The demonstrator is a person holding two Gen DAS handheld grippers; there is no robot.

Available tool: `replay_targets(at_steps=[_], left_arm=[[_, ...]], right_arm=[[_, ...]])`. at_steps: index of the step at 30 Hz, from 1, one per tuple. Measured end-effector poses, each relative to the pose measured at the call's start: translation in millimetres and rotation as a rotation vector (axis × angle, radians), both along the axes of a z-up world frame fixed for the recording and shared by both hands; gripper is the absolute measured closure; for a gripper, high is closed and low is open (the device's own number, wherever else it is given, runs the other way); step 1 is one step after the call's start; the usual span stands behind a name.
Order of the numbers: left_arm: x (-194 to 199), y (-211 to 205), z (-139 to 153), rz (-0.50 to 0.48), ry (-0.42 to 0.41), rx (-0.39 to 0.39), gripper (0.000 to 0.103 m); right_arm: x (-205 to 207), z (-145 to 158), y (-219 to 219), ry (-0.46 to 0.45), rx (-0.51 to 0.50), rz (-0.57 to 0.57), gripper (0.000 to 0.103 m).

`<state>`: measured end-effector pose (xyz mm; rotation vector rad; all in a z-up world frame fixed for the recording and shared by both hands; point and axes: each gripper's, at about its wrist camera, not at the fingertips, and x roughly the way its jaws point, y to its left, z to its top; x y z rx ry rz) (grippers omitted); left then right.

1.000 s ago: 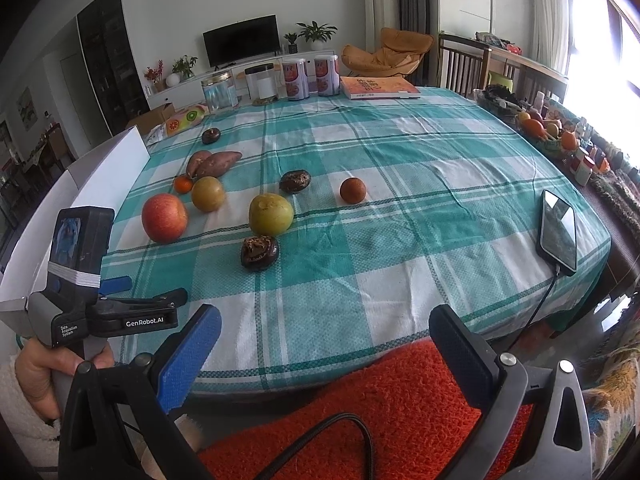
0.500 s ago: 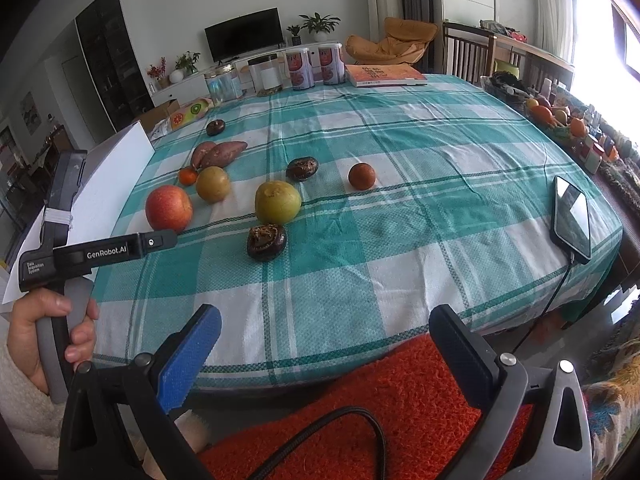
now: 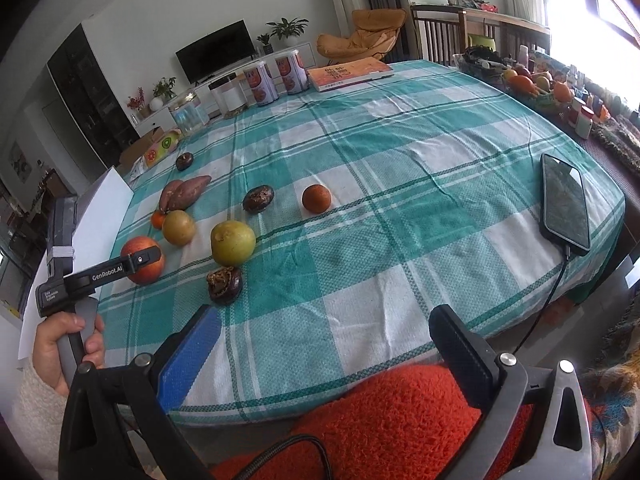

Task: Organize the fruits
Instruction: 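Grasp the red apple with the left tool while the right tool grasps a small orange, then carry both fruits into the white box and open both tools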

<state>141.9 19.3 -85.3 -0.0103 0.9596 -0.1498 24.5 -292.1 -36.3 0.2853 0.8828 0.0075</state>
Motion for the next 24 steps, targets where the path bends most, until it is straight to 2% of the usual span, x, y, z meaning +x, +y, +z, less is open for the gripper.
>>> replay_targets(at_steps=[3,5,6,7,9,12,13,14,18,24], left_arm=[[0,9,5,0.000,-0.006,-0.050,0.046],[-2,16,7,0.008,0.004,-0.083,0.046],[-5,18,7,0.007,0.005,-0.091,0.046],[-7,18,7,0.003,0.005,-0.092,0.046],[-9,18,7,-0.002,0.008,-0.092,0.046],[-11,21,7,-0.006,0.020,-0.105,0.046],[-10,23,5,-0.010,0.022,-0.110,0.046],[-10,23,5,-0.012,0.023,-0.114,0.046],[-12,28,4,-0.004,0.014,-0.138,0.046],[-20,48,4,0.016,0.041,-0.274,0.047]], right_arm=[[52,-11,-13,0.030,0.050,0.024,0.001],[93,-24,-13,0.082,0.075,0.058,0.011],[111,-32,-11,0.109,0.077,0.076,0.022],[128,-40,-7,0.133,0.065,0.088,0.027],[153,-57,2,0.177,0.038,0.107,0.030],[170,-70,20,0.182,-0.038,0.139,0.053],[171,-70,26,0.176,-0.083,0.152,0.069],[172,-71,30,0.177,-0.100,0.159,0.072],[163,-63,26,0.155,-0.042,0.158,0.073],[129,-37,15,0.093,0.066,0.142,0.073]])
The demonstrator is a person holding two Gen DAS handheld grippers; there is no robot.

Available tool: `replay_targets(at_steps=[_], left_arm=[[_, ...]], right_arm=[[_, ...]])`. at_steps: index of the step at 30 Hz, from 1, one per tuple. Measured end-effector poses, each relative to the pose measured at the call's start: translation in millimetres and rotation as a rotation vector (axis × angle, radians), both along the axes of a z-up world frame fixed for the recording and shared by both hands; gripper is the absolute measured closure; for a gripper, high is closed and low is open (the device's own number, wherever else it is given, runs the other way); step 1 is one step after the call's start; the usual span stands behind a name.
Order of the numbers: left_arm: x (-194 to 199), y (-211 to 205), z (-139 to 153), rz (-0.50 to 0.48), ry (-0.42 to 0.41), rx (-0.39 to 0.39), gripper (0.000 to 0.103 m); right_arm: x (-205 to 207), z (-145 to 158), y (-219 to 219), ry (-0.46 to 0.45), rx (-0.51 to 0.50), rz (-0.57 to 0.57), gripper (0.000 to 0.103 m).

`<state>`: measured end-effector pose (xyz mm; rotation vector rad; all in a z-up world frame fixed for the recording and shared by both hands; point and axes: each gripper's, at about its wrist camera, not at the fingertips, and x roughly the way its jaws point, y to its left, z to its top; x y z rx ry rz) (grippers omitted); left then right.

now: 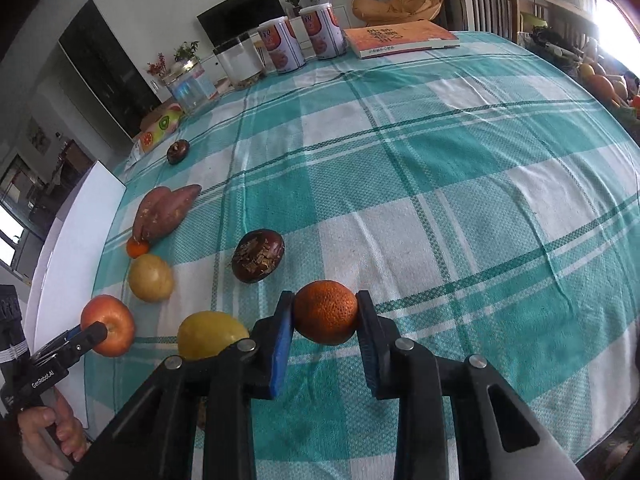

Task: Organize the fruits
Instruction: 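Carry both fruits into the white box and open both tools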

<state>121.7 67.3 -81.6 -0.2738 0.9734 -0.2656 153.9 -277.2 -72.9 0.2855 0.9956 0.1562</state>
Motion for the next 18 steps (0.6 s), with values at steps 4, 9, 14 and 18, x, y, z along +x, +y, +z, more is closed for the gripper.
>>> replay_targets(at_steps=[4,9,14,18], left_arm=[[-14,9,11,-0.003,-0.020,-0.060,0.047],[-35,25,41,0.011,-0.061,-0.156,0.047],[-65,68,94,0.043,-0.137,-0.254,0.047],[-91,125,123,0.168,-0.199,-0.192,0.047]], right_arm=[[-21,14,-2,-0.030,0.044,0.002,0.073],[-31,24,17,-0.020,0.087,0.038,0.073],[-34,55,88,-0.047,0.133,0.189,0.073],[-38,81,184,-0.066,0.222,0.392,0.073]])
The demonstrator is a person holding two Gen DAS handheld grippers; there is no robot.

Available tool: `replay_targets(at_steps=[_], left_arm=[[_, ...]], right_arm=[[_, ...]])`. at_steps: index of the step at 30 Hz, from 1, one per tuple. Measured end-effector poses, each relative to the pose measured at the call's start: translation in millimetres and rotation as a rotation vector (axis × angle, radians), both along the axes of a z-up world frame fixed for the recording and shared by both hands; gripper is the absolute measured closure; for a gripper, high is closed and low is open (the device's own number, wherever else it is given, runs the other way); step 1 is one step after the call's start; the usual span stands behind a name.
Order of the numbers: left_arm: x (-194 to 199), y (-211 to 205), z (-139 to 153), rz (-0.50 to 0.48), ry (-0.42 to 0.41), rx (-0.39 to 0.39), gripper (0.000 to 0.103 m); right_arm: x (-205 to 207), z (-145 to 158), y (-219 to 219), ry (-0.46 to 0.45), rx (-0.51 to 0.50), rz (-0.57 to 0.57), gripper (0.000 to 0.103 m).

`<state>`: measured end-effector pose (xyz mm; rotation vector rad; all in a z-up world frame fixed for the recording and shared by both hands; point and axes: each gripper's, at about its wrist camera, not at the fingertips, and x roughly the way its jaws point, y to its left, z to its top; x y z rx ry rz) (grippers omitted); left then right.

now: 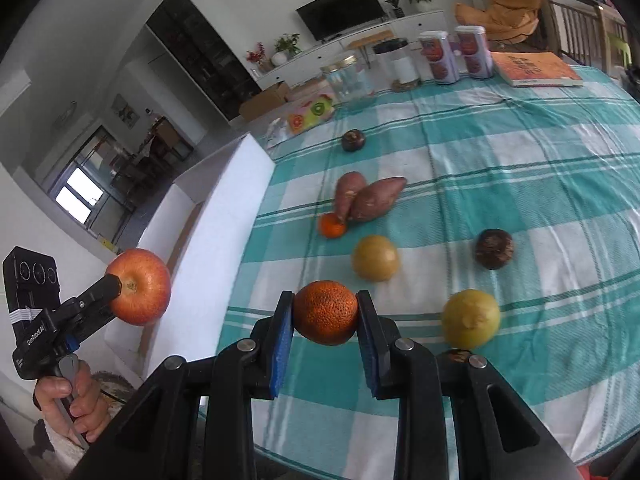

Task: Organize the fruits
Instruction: 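Carry both fruits into the white box and open both tools, then withdraw both tools from the box back over the table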

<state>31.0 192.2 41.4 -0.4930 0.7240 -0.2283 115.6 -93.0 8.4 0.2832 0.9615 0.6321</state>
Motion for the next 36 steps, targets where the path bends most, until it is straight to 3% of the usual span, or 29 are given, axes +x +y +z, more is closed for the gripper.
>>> replay_targets(at_steps=[5,10,17,19,20,21,22,24,25,26,28,30,36], left_arm=[[-22,72,-12,0.246,0.065,0.158,0.047],[-40,122,-55,0.419,0.203,0.216,0.047],[-51,141,-82,0.517,0.307,0.239,0.046],[-51,138,-82,0.542,0.312,0.270,0.045],[-52,137,-80,0.549,0.295,0.272,0.040],[-53,136,-78,0.555,0.283,0.280,0.030],[-53,133,-74,0.563,0.267,0.295,0.027],[-52,126,-67,0.567,0.226,0.321,0.025],[-49,123,-63,0.561,0.205,0.319,0.025],[-48,118,-60,0.551,0.183,0.308,0.024],[-46,108,-53,0.509,0.135,0.270,0.024],[-40,87,-48,0.442,0.100,0.242,0.024],[-5,-18,-49,0.130,0.062,0.205,0.024]], right_arm=[[-12,17,141,0.004,0.069,0.294,0.073],[-28,-3,250,0.010,0.001,0.488,0.073],[-26,-44,317,0.014,-0.134,0.543,0.071],[-25,-50,325,0.006,-0.169,0.543,0.071],[-27,-50,326,0.005,-0.180,0.538,0.069],[-28,-51,326,0.007,-0.179,0.530,0.060],[-24,-52,320,0.011,-0.169,0.519,0.045],[-16,-53,301,0.004,-0.150,0.486,0.032],[-15,-51,290,-0.009,-0.147,0.468,0.030],[-13,-49,276,-0.025,-0.146,0.444,0.029],[-14,-44,240,-0.061,-0.155,0.377,0.015],[-16,-41,195,-0.090,-0.163,0.284,0.008],[-18,-52,38,-0.111,-0.220,-0.094,0.007]])
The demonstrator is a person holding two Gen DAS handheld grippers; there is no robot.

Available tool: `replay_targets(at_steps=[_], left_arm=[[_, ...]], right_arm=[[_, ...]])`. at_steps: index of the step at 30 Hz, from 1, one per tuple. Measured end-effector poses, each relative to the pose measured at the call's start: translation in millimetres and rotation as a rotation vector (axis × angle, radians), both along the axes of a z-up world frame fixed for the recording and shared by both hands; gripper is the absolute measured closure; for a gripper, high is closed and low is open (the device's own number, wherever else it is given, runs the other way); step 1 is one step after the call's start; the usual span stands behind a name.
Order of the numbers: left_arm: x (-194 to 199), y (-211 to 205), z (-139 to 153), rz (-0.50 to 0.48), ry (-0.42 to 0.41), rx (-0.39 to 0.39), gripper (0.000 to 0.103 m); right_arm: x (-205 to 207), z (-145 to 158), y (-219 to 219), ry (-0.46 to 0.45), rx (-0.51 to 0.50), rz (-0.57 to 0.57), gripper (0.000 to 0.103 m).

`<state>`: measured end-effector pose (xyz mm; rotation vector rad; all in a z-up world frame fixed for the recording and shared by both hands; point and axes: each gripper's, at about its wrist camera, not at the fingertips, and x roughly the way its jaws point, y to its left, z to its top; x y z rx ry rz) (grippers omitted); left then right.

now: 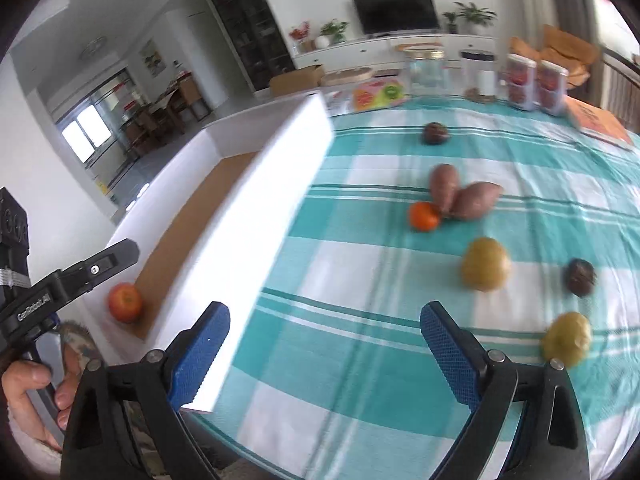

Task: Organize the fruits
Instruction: 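Withdraw both tools from the box back over the table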

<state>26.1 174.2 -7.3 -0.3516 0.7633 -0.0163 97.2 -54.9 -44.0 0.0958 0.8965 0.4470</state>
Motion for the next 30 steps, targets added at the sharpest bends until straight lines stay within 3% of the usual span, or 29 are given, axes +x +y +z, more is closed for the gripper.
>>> replay_targets(at_steps=[5,8,11,16,22,30], left_arm=[[38,-88,-26,-0.219,0.078,0.016,0.024],[60,-122,-52,-0.267,0.122,0.069,0.024],[74,-133,-76,-0.259,0.140,0.133,0.024],[97,-131,-104,-0.204,0.159,0.168,0.024],[99,-133,-110,-0.195,0.087,0.230,0.024],[103,-136,-110,-0.214,0.098,0.241,0.016]], right_arm=[[12,-6,-115,-0.056,-0.152,-0.293,0.006],[15,-14,-168,-0.033,-0.183,-0.424,0.006],[13,-23,-210,-0.003,-0.151,-0.500,0.006],[15,-43,-232,0.055,-0.095,-0.561,0.006],[16,-44,-216,0.010,-0.160,-0.542,0.006],[19,-46,-217,0.022,-0.155,-0.549,0.005]])
